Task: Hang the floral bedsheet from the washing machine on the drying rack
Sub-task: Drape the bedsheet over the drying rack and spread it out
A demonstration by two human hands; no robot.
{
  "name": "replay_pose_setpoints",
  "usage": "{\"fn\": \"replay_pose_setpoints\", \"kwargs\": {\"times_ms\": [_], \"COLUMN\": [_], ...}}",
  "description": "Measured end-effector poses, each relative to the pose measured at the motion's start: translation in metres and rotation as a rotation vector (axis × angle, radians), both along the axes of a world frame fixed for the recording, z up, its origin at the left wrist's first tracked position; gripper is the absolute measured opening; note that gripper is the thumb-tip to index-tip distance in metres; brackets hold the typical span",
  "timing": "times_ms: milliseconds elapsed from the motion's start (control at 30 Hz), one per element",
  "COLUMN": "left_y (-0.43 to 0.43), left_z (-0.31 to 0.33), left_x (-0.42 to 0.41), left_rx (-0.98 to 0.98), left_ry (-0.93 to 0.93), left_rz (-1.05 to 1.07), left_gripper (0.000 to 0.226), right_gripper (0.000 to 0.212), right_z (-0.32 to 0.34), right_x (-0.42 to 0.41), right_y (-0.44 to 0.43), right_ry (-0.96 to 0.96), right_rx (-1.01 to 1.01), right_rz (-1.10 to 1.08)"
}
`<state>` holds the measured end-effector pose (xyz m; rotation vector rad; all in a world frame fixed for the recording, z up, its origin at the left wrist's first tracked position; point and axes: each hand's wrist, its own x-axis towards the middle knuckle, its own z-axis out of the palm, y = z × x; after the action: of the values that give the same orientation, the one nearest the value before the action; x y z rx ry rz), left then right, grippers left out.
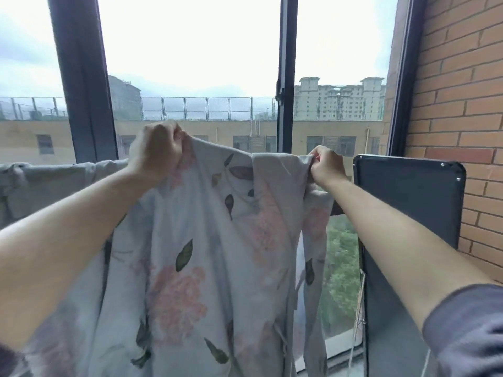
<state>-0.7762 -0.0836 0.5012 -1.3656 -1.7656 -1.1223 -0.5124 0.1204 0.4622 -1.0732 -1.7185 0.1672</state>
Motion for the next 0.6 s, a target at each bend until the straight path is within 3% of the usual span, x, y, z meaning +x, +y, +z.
{"fn": "replay_pose_setpoints", "kwargs": {"times_ms": [267,333,400,500,600], "left_y": [0.001,0.008,0.021,0.049,0.066], "left_z": [0.001,-0.003,-0.007,-0.017,-0.028], "left_x": [0.008,0.035,0.070,0.106,0.112], "left_rx": [-0.222,-0.240,-0.325,-0.388,-0.302], "left_ry": [-0.076,-0.068,0.032,0.241,0.258], "left_rz": [0.312,0.229,0.096,0.105,0.108], "left_gripper": [0.015,0.016,0.035,0.046,0.023], "right_gripper": [0.024,0.026,0.025,0.023,0.022], "right_z": [0.068,0.090,0.104,0.104,0.080], "right_x": [-0.064,-0.078,-0.089,-0.100,-0.100], "right_y": [0.038,0.041,0.041,0.048,0.053], "right_ry": [0.115,0.152,0.172,0.018,-0.190], "right_rx": [0.063,0.071,0.051,0.012,-0.077], "right_rz": [0.302,0.388,0.474,0.581,0.648]}}
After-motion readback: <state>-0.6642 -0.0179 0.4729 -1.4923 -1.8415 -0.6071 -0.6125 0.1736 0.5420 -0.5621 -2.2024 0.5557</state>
